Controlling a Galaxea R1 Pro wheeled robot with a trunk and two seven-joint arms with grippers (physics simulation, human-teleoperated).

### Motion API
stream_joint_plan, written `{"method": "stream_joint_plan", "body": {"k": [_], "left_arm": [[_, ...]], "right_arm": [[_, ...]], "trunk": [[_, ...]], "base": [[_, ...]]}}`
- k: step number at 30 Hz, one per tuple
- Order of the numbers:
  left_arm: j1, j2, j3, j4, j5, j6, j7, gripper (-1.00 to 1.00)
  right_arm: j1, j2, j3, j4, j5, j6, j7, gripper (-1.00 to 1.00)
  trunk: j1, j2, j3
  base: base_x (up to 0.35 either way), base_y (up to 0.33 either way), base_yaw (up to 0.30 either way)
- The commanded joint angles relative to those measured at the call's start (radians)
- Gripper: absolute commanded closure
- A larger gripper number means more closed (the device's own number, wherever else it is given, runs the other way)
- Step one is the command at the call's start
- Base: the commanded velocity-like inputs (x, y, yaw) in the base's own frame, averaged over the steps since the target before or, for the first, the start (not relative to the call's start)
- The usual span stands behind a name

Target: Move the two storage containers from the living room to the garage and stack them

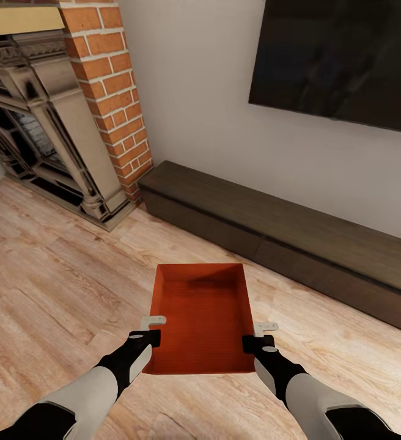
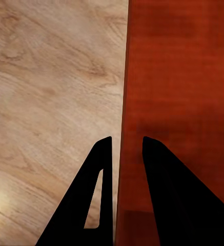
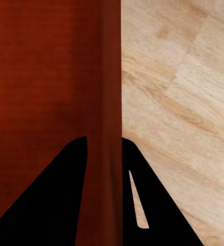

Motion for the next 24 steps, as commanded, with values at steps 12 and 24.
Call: {"method": "stream_joint_plan", "body": {"k": [12, 24], "left_arm": [[0.0, 0.005, -0.001, -0.001, -0.005, 0.008, 0.022, 1.0], [0.0, 0.005, -0.001, -0.003, -0.005, 0.008, 0.022, 1.0]], "right_arm": [[-0.001, 0.001, 0.005, -0.001, 0.01, 0.002, -0.012, 1.0], [-0.001, 0.001, 0.007, -0.001, 0.01, 0.002, -0.006, 1.0]], "trunk": [[-0.046, 0.084, 0.037], [-0.084, 0.154, 0.068]], "base": [[0.0, 0.0, 0.0], [0.0, 0.0, 0.0]]}}
